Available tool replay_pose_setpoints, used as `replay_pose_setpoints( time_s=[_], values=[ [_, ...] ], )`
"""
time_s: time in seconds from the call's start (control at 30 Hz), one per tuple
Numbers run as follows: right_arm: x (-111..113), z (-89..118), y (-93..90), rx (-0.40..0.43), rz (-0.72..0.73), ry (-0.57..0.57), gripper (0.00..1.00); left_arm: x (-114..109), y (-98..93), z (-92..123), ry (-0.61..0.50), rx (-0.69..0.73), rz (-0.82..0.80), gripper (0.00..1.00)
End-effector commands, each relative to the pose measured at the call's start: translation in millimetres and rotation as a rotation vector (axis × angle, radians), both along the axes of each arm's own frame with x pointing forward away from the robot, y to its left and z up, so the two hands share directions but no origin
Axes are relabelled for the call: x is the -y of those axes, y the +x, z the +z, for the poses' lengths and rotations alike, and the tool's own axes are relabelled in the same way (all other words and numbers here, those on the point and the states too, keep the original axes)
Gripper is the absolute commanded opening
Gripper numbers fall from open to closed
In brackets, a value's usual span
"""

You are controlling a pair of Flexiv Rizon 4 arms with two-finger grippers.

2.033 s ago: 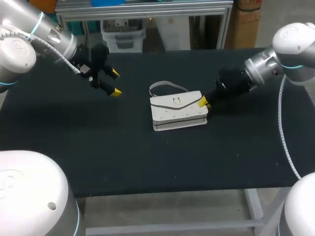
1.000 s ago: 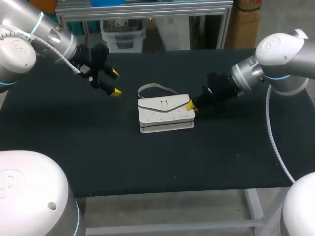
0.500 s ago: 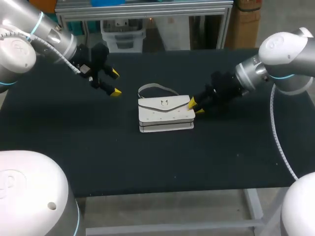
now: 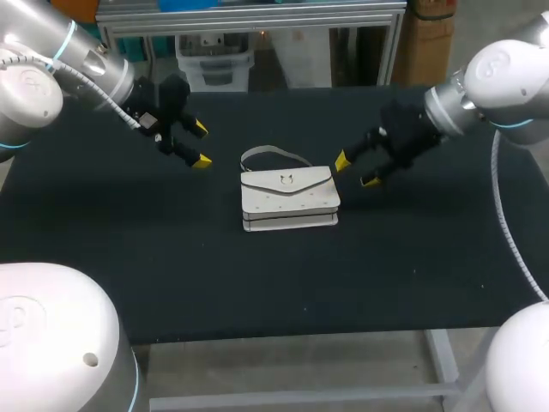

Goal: Pick up the bag, open it, inspect its contents, close it, and place it on the opposite side

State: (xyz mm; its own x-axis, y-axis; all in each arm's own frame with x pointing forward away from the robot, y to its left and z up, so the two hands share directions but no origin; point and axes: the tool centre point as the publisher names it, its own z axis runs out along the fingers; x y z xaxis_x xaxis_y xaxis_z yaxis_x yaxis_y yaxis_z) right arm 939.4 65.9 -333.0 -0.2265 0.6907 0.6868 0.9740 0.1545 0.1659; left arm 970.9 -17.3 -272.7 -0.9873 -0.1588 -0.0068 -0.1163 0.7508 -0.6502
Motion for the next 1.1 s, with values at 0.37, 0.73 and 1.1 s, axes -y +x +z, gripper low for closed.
replay_pose_setpoints(
  time_s=[0.37,0.73,1.1],
  values=[
    [12,23,-19.9,0.323,0.152,-0.195,1.0,9,-1.8,2,0.043,-0.053,-0.046,1.0],
    [15,34,-41.3,0.619,0.369,-0.314,1.0,19,-12.8,7,0.034,0.026,-0.123,1.0],
    [15,34,-41.3,0.619,0.369,-0.314,1.0,39,-23.4,17,-0.008,0.266,-0.11,1.0]
  ],
)
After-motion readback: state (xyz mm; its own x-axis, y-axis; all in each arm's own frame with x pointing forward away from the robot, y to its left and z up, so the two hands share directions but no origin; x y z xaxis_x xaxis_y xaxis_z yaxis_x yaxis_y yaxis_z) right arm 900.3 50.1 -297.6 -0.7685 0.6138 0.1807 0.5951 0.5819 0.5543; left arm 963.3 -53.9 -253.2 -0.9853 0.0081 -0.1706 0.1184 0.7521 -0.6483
